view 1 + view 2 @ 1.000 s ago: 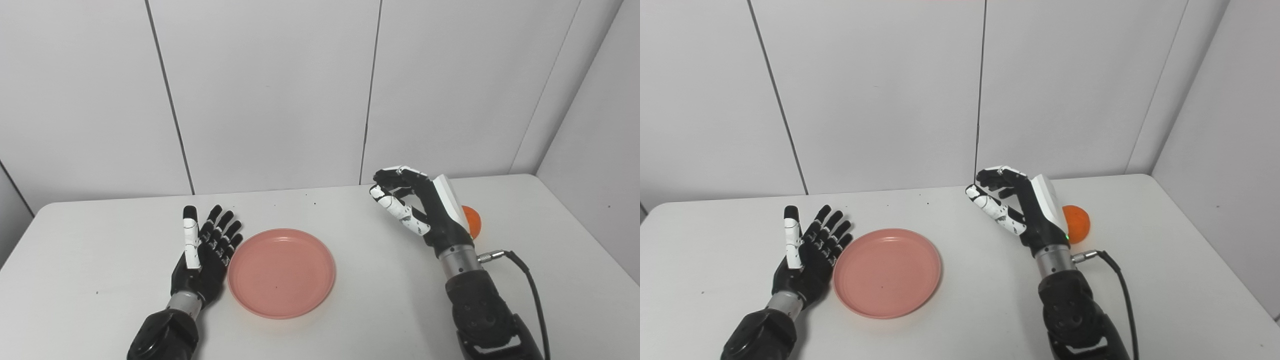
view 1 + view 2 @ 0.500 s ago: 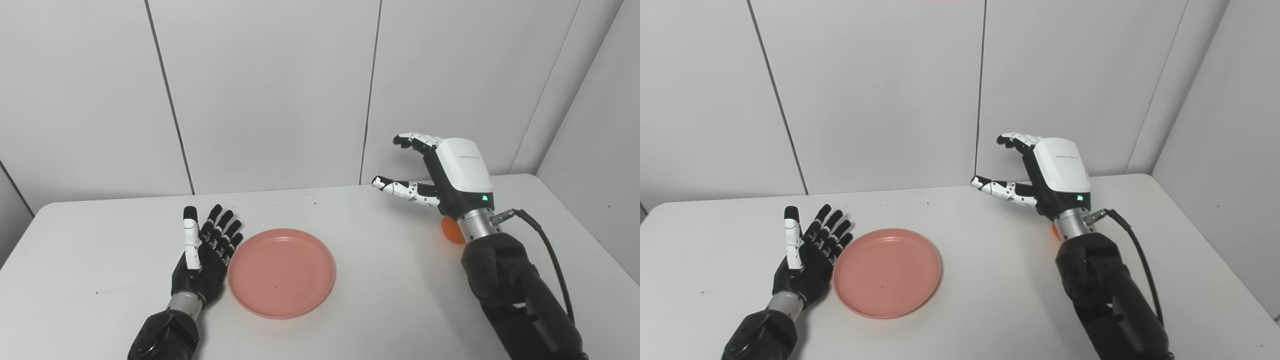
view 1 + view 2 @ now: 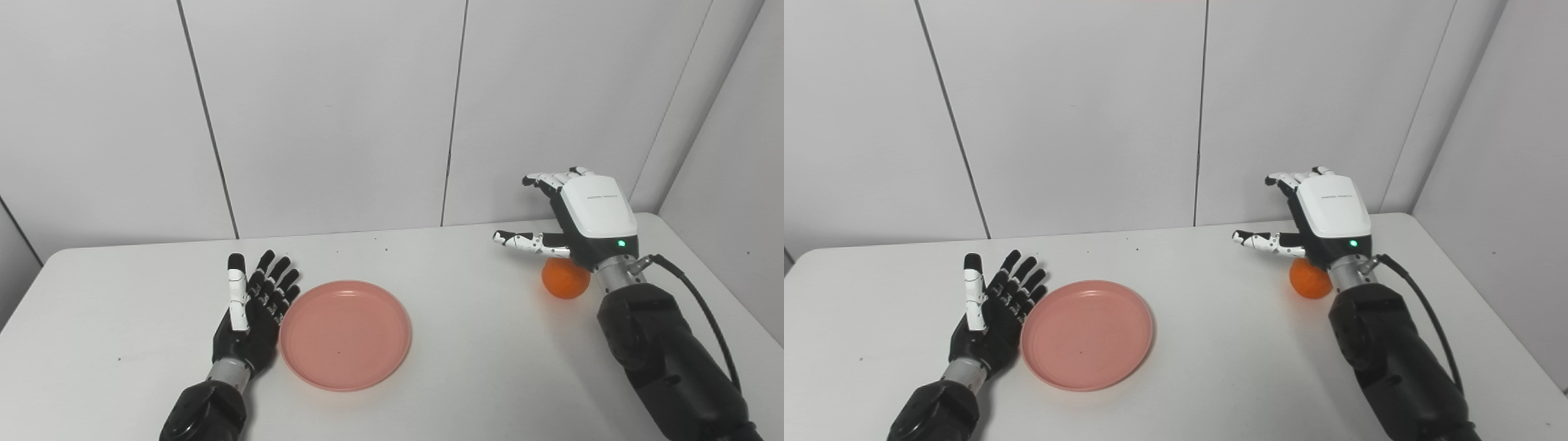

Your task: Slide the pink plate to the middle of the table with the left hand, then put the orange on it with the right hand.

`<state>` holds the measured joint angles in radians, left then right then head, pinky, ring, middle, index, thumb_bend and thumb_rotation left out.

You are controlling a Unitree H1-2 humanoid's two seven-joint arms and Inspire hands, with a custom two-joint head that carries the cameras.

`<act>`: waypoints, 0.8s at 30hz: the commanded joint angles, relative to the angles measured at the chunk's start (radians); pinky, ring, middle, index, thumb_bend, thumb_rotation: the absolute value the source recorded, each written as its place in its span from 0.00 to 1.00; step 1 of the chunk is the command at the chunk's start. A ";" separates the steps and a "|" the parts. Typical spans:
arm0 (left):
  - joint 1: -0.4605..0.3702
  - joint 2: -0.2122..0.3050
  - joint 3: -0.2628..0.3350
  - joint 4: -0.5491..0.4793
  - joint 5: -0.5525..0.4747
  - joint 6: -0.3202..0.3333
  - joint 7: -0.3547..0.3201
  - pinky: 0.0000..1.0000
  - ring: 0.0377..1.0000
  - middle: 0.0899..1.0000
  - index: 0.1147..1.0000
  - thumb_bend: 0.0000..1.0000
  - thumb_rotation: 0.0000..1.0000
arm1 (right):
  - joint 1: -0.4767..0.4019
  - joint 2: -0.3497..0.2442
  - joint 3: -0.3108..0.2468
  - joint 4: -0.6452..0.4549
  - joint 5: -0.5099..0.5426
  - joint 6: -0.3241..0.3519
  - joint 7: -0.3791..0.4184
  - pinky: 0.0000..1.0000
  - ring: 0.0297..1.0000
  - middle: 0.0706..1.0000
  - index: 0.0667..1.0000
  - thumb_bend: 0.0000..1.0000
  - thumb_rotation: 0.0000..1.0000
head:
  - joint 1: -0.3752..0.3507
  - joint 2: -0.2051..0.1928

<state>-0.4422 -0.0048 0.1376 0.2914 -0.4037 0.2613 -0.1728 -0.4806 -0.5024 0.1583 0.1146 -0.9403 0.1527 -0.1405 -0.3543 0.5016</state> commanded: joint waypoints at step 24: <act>0.004 0.004 -0.011 -0.008 0.013 0.008 0.008 1.00 0.96 0.98 1.00 0.91 0.90 | -0.034 -0.034 -0.035 0.271 0.132 -0.055 -0.137 0.81 0.77 0.75 0.75 0.86 0.86 | 0.008 -0.017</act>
<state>-0.4399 -0.0035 0.1291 0.2894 -0.4035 0.2610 -0.1724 -0.4670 -0.5152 0.1307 0.3967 -0.8158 0.1233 -0.2453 -0.3467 0.4832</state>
